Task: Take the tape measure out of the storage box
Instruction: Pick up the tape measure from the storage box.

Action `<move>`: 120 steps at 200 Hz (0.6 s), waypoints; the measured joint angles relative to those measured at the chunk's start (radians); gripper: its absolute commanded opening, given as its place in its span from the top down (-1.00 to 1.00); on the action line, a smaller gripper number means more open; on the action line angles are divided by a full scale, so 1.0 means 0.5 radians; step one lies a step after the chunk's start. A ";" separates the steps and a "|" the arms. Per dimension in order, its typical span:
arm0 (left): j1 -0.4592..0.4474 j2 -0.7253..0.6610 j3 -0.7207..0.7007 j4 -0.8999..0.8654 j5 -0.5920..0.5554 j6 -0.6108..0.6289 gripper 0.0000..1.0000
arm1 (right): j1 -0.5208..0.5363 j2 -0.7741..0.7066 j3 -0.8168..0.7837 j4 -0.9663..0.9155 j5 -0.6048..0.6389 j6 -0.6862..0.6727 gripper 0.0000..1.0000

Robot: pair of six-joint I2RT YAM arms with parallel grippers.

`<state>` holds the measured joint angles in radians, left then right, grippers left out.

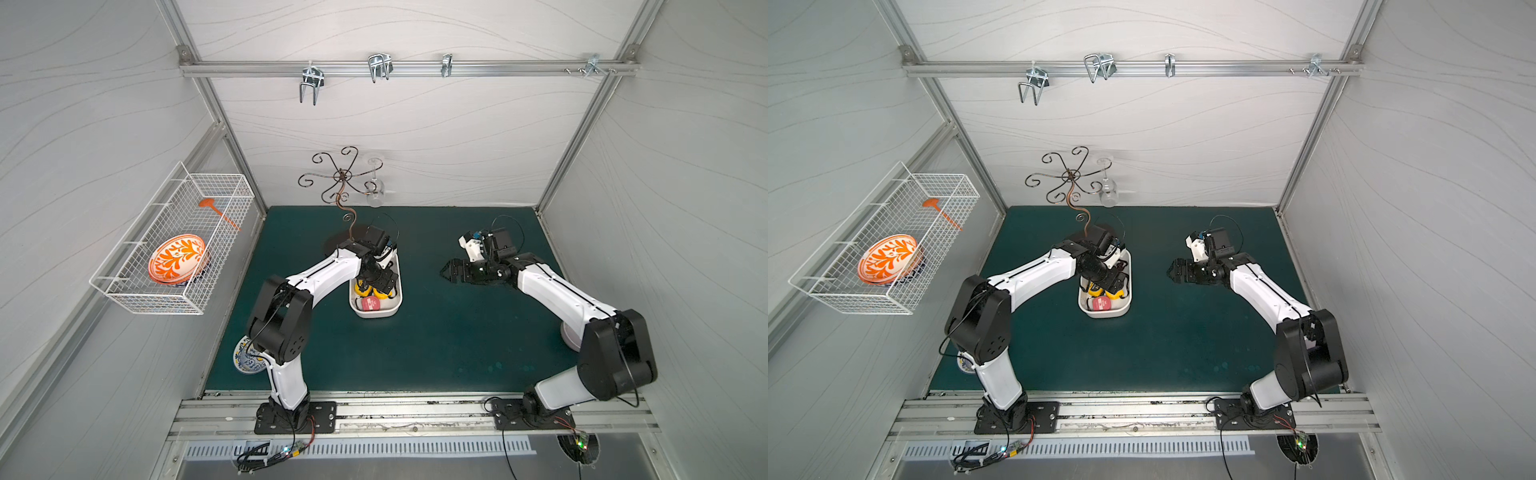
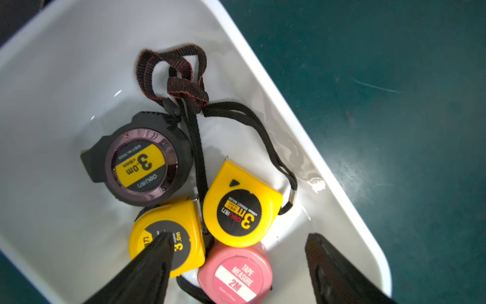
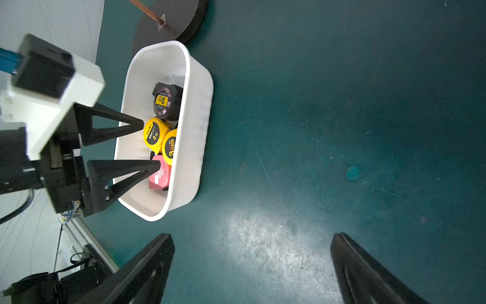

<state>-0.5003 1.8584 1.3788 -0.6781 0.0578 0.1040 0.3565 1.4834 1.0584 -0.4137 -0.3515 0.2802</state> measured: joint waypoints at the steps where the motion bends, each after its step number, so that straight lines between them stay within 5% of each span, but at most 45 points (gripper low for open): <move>1: -0.001 0.005 0.001 -0.002 -0.003 0.003 -0.63 | -0.002 0.000 -0.002 0.002 -0.001 0.001 -0.97; 120: -0.044 0.219 0.141 -0.136 -0.063 0.082 -0.48 | -0.017 -0.034 -0.089 0.034 -0.046 0.025 -0.97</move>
<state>-0.5224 1.9678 1.4494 -0.7460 0.0265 0.1448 0.3481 1.4666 1.0142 -0.3969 -0.3744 0.2928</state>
